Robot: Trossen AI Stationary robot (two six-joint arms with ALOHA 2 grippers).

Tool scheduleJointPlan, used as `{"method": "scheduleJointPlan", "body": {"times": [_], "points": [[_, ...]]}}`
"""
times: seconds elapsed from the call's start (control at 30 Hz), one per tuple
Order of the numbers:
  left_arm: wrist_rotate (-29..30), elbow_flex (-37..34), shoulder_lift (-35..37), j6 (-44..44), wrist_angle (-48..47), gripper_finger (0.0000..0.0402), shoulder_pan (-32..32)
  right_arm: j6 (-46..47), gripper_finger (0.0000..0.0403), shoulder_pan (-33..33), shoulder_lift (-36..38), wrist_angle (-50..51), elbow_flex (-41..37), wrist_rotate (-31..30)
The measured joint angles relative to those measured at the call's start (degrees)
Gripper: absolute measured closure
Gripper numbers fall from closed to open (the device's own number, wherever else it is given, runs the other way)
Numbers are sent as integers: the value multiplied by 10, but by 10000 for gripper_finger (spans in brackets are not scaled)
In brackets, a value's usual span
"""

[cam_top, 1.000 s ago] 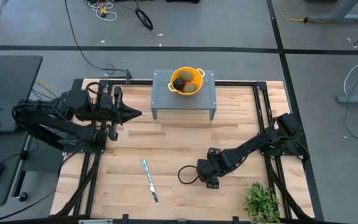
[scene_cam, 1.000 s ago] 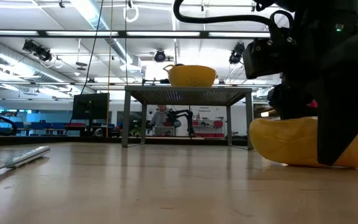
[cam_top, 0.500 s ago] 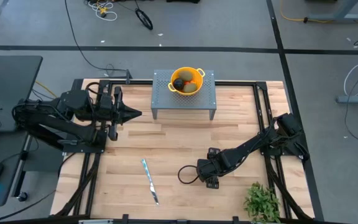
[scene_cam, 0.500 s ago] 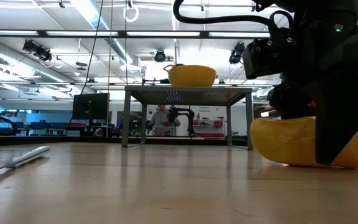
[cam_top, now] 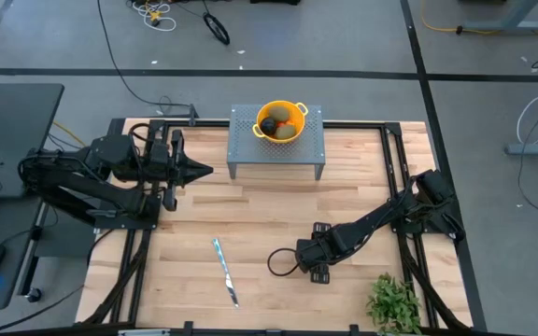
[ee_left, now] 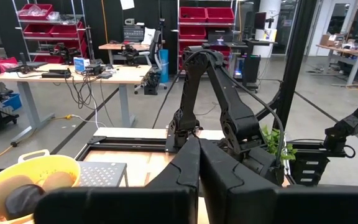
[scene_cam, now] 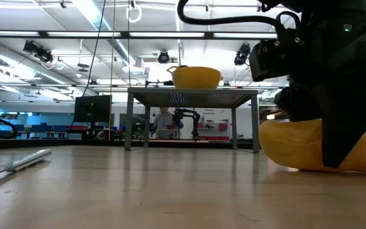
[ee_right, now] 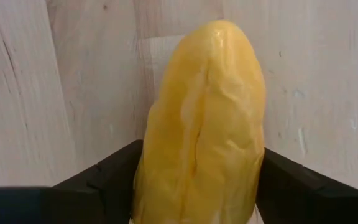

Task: Pick & Place Fruit
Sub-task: Put the mango into the yellow colander bowl on the shelf

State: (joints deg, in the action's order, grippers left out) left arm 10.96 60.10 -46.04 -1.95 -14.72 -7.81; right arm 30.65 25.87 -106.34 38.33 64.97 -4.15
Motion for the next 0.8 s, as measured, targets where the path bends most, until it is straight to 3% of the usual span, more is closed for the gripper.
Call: {"method": "scheduleJointPlan", "body": {"times": [0.33,0.8], "points": [[34,0,0,-8,0,398,0,0,147,0,0,0,0,4],[34,0,0,-8,0,400,0,0,148,0,0,0,0,4]]}}
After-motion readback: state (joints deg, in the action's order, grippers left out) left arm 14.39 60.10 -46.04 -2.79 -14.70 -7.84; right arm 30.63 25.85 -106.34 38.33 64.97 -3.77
